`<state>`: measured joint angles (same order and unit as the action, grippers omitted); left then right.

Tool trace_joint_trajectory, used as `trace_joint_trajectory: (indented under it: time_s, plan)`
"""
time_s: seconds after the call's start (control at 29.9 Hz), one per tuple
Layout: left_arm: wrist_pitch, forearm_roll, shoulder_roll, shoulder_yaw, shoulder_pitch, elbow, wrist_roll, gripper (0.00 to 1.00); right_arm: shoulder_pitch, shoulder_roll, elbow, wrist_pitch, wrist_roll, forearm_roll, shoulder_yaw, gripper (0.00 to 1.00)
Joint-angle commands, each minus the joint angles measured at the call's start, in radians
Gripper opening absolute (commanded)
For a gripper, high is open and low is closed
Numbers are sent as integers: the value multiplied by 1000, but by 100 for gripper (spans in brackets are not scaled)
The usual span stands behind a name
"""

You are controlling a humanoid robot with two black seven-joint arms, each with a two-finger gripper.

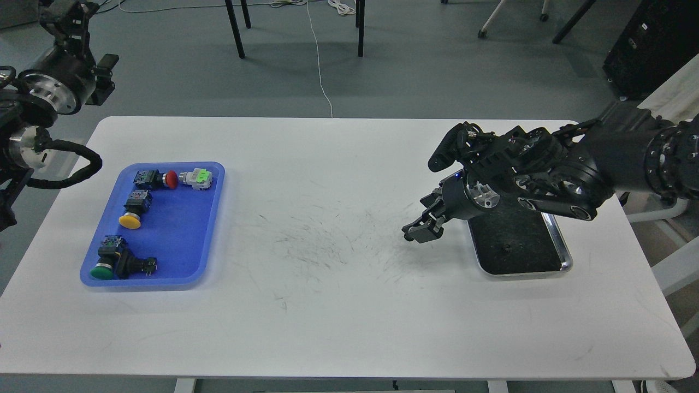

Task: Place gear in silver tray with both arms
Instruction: 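Reach the right gripper down to the black gear on the table, then close the right gripper on the black gear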

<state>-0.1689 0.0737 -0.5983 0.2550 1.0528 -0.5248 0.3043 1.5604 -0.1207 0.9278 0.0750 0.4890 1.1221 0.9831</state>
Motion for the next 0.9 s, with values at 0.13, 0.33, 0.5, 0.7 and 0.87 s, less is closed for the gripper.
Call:
trace_joint_trajectory:
  time_s: [0.13,0.33,0.5,0.7,0.87]
  plan:
    - [-1,0,0,33,0,2,1,94,-39,64,-55,0,0,5,34,75]
    - [-1,0,-3,43,0,2,1,95,-88,111,-119,2,0,4,37,75]
    - [-1,0,-2,43,-2,3,3,95,-112,121,-145,6,0,4,36,74]
    - [-4,0,-2,43,-4,3,9,95,-140,121,-187,6,0,4,36,66]
    - [-4,0,-2,43,-4,3,9,95,-155,121,-193,6,0,4,36,56]
